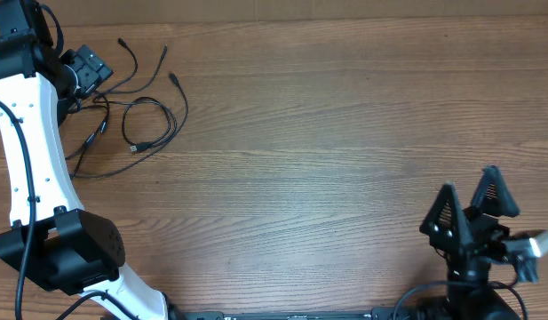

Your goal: Untangle cables

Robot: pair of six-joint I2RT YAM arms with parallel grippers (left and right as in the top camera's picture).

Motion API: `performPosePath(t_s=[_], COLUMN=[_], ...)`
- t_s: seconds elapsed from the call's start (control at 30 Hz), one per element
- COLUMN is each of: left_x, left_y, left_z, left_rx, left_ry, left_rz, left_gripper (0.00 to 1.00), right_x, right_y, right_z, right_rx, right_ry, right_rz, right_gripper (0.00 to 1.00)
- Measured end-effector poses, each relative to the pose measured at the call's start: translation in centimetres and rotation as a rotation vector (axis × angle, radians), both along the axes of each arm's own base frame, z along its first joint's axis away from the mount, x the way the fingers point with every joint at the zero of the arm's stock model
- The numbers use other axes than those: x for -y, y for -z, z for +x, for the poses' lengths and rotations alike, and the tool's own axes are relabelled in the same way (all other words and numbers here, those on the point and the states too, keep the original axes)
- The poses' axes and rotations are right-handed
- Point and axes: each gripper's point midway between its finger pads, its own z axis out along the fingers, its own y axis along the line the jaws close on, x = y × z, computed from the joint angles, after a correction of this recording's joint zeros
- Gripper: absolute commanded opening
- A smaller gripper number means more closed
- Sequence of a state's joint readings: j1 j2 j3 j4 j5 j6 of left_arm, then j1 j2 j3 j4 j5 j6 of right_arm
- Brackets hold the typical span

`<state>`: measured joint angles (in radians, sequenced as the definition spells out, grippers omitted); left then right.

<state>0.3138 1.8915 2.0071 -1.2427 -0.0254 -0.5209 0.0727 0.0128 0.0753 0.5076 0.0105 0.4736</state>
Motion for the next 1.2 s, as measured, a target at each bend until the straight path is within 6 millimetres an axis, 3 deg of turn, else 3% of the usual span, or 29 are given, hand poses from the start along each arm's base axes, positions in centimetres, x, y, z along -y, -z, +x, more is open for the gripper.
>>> performPosePath(t_s=[0.17, 0.33, 0.57, 0.87, 1.2], left_x=[0.0, 0.0, 0.0, 0.0, 0.0], left_y=[0.0, 0.0, 0.0, 0.0, 0.0], left_z=[0.0, 0.0, 0.0, 0.0, 0.0], left_rx=[0.000, 0.000, 0.000, 0.000, 0.000], left_ry=[0.000, 0.000, 0.000, 0.000, 0.000], left_rz=[0.000, 0.000, 0.000, 0.000, 0.000], left_gripper=[1.00, 1.00, 1.00, 1.00, 0.99], right_x=[0.5, 0.9, 1.0, 0.5, 0.3], right_y=[3.6, 8.9, 15.8, 16.3, 16.3], right_z=[1.9, 4.1, 5.1, 5.1, 5.1], right_rx=[-0.111, -0.343, -0.625, -0.632, -0.627], right_ry=[0.032, 0.061, 0.087, 0.104, 0.103], right_rz=[0.003, -0.004, -0.068, -0.223, -0.259], right_gripper=[1.00, 1.00, 1.00, 1.00, 1.00])
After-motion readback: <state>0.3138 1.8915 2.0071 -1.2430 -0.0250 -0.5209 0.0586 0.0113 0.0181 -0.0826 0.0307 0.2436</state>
